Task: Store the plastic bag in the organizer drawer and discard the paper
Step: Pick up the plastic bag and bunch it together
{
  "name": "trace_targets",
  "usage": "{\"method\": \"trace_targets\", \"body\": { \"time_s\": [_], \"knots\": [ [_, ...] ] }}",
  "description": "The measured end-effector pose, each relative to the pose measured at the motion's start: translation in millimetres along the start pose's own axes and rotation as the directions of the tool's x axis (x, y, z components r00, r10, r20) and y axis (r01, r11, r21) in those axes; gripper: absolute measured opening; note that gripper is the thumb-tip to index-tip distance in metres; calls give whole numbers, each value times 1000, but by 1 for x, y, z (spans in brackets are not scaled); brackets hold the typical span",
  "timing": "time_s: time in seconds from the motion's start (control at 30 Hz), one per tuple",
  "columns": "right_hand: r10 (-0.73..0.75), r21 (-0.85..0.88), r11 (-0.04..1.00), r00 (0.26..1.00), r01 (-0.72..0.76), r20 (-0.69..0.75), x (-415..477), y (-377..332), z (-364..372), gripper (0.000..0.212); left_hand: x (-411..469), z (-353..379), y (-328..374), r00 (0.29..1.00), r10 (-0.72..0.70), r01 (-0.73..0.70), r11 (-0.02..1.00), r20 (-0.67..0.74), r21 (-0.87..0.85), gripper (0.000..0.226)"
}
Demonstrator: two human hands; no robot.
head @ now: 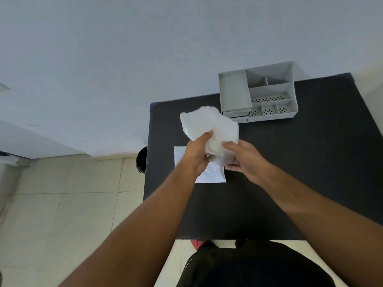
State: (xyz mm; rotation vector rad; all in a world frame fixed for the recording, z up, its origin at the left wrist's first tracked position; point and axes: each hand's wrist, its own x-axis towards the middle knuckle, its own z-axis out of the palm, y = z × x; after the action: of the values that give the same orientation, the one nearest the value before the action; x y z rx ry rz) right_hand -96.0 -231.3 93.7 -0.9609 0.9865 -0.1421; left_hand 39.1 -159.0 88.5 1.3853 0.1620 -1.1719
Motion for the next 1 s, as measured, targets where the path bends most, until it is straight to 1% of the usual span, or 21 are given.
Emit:
{"method": "trace_targets", "body": {
  "time_s": [0.07,0.1,0.13,0.2,0.27,0.33,0.4,0.5,0.7,0.87,1.0],
  "knots": [
    [13,-84,996,999,-9,48,-2,-2,-1,30,0,-3,7,1000,15,-15,1000,-17,-11,18],
    [15,-108,994,997,-7,75,-3,-4,-1,32,1,-5,11,1000,23,-23,1000,-20,-14,15],
    [14,-123,992,995,-2,103,-4,-5,0,32,1,-7,14,999,37,-37,999,-29,-7,16],
    [23,-143,990,988,0,155,-6,-11,2,31,2,-11,20,996,73,-71,997,-60,32,24],
    [74,-155,987,980,-45,186,-8,-17,6,31,2,-15,23,988,112,-104,992,-104,76,32],
    [132,-183,978,971,-95,200,-11,-22,11,34,2,-18,26,985,123,-116,991,-120,62,29],
    [141,-202,974,971,-101,195,-11,-26,16,33,3,-22,29,986,114,-114,993,-119,10,29],
    [91,-234,971,981,-50,171,-12,-31,27,25,2,-29,33,988,111,-116,993,-106,-39,41],
    [-35,-450,887,985,109,169,-15,-43,42,23,-2,-43,31,988,119,-127,989,-98,-75,46],
    [-130,-513,833,975,206,181,-16,-51,53,23,-5,-51,32,987,129,-140,982,-95,-126,42],
    [-185,-515,818,965,256,187,-15,-53,62,19,-9,-55,31,994,79,-91,981,-75,-170,41]
  ]
}}
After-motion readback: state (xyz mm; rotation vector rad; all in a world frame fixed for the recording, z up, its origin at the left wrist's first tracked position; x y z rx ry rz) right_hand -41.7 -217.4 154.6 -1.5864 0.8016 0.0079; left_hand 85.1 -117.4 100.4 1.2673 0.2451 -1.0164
